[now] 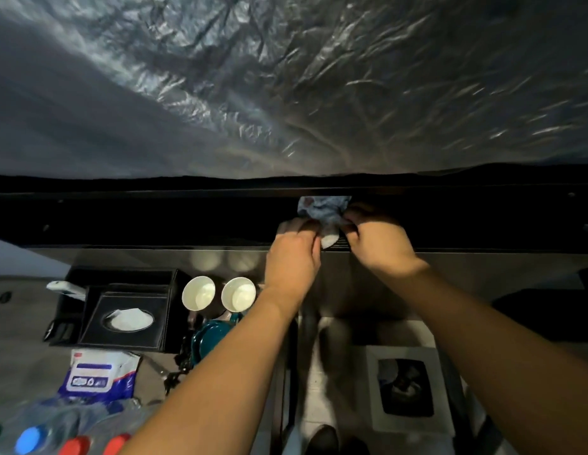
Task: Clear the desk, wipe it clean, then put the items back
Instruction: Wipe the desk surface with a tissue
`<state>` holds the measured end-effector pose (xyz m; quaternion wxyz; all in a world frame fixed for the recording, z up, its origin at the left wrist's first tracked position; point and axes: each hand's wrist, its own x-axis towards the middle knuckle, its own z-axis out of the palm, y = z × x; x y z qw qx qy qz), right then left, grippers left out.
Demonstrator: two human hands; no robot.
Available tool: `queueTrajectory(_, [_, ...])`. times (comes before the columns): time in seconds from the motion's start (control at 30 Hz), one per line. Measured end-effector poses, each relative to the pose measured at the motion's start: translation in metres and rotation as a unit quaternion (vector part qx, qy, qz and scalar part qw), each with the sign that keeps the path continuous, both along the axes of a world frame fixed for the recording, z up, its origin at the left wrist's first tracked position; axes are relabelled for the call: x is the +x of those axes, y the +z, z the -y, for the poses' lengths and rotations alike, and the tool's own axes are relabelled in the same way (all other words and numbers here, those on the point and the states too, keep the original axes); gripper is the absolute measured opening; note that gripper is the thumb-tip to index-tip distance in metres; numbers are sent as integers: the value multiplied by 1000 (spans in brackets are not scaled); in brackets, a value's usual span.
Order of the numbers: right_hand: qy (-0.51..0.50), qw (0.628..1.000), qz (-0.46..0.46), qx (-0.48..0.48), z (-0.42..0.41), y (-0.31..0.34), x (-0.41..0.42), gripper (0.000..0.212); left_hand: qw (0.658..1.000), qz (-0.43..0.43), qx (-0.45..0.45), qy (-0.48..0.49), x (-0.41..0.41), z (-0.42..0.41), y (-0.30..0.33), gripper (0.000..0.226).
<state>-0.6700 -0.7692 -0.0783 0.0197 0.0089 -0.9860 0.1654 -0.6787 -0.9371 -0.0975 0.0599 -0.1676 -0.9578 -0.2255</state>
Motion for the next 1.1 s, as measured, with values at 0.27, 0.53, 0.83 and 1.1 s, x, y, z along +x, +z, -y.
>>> queueTrajectory(0.27, [-54,994,73,-58,-5,26,59,41,992,65,86,-60,34,15,23,19])
queueTrajectory(0.53, [-128,982,87,-107,-10,112,181,58,974,136,174,-53,116,17,102,39])
queueTrajectory(0.83, [-214,971,41,-96,-68,153,262,58,974,111,148,-133,174,-59,149,38])
queueTrajectory(1.1, [-323,941,0,-101,-175,170,374,58,964,102,160,-188,254,-183,162,33])
